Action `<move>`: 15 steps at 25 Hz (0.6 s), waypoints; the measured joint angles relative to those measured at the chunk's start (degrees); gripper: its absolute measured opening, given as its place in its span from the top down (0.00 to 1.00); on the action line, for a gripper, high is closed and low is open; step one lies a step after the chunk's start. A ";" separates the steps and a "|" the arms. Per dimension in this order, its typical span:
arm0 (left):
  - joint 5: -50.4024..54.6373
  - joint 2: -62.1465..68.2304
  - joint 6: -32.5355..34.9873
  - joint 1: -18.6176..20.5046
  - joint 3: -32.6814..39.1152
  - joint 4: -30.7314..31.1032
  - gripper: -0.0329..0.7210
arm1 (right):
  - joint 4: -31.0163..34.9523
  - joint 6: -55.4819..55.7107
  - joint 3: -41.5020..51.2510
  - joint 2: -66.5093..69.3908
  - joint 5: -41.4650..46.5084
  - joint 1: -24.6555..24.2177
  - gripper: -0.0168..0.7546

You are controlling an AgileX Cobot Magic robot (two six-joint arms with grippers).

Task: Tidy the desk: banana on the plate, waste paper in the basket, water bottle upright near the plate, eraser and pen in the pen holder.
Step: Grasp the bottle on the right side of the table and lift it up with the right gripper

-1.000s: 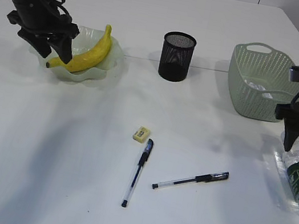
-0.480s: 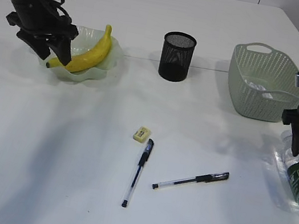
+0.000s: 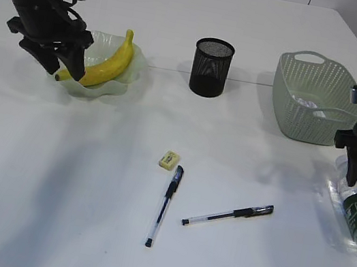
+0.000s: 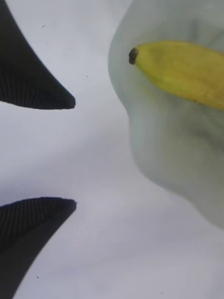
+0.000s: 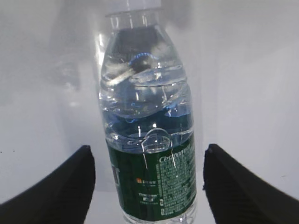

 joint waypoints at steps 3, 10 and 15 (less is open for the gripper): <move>0.77 0.00 0.00 0.00 0.00 -0.12 0.40 | 0.00 -0.36 0.00 0.28 0.00 0.00 0.31; 1.25 0.00 0.00 0.00 0.00 -0.37 0.40 | 1.07 -1.81 0.00 2.70 -0.08 0.00 0.33; 1.25 0.00 0.00 0.00 0.00 -0.37 0.40 | 2.61 -3.38 -1.58 2.70 -0.08 0.00 0.33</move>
